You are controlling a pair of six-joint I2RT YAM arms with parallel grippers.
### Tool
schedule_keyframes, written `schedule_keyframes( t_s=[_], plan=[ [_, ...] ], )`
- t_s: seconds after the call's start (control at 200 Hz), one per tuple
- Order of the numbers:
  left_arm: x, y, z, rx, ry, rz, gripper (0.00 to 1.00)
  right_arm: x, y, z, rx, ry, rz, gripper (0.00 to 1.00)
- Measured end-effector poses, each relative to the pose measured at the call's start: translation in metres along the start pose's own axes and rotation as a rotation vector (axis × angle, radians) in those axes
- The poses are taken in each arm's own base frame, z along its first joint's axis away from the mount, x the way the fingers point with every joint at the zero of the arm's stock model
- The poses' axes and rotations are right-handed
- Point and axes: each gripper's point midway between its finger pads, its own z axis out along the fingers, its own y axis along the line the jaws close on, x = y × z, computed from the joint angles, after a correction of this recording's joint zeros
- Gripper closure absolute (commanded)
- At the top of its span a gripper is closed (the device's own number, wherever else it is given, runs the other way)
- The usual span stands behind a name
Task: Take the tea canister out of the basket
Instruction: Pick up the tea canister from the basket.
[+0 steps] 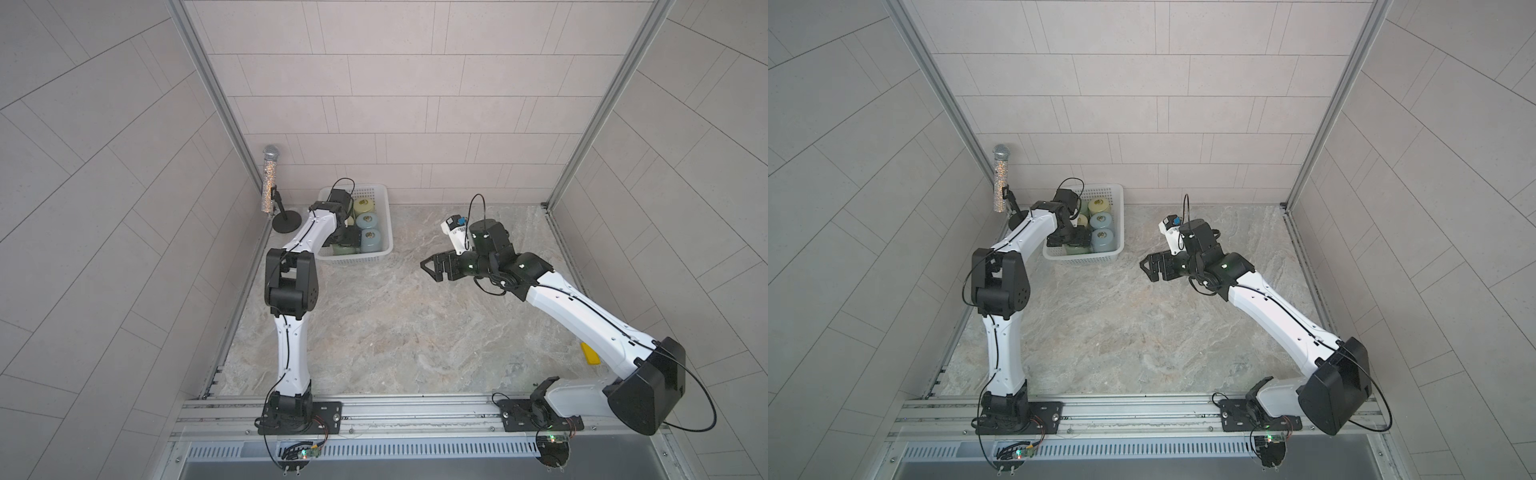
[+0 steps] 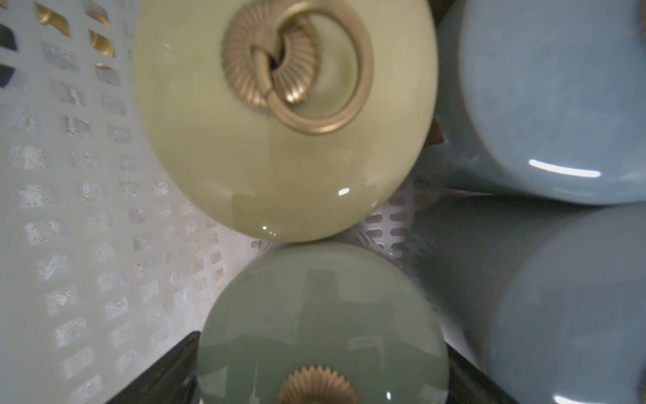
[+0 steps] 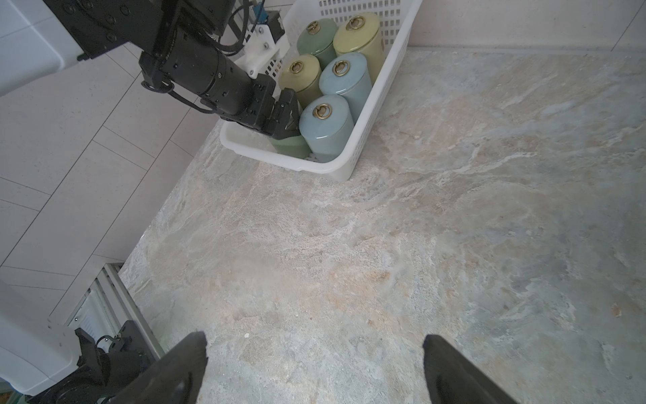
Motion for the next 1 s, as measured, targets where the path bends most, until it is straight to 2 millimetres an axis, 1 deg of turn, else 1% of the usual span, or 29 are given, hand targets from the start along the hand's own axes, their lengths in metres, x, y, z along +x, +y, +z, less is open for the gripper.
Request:
schedule_keyframes(
  t_s=[0.24,0.535,0.67,0.74,0.815,0.896,1.001],
  plan=[
    [-0.006,0.001,0.003,-0.009,-0.023,0.009,0.0,0.001,-0.001,0.002,0.001,0.005,0.002,0.0],
    [-0.01,0.005,0.016,-0.028,-0.034,0.011,0.0,0.003,-0.002,0.002,0.004,0.013,0.004,0.0],
    [-0.011,0.007,0.022,-0.03,-0.035,0.008,0.02,0.004,-0.002,0.003,0.005,0.016,0.005,0.0],
    [-0.012,0.007,0.024,-0.03,-0.038,0.007,0.04,0.004,-0.002,0.003,0.006,0.018,0.005,0.0],
    [-0.013,0.006,0.025,-0.027,-0.041,0.008,0.11,0.005,-0.002,0.002,0.007,0.021,0.006,0.0],
    [-0.013,0.005,0.026,-0.025,-0.042,0.013,0.12,0.005,-0.002,0.002,0.007,0.021,0.006,0.0],
    [-0.013,0.004,0.026,-0.022,-0.044,0.016,0.19,0.006,-0.002,0.002,0.008,0.024,0.007,0.0]
  ],
)
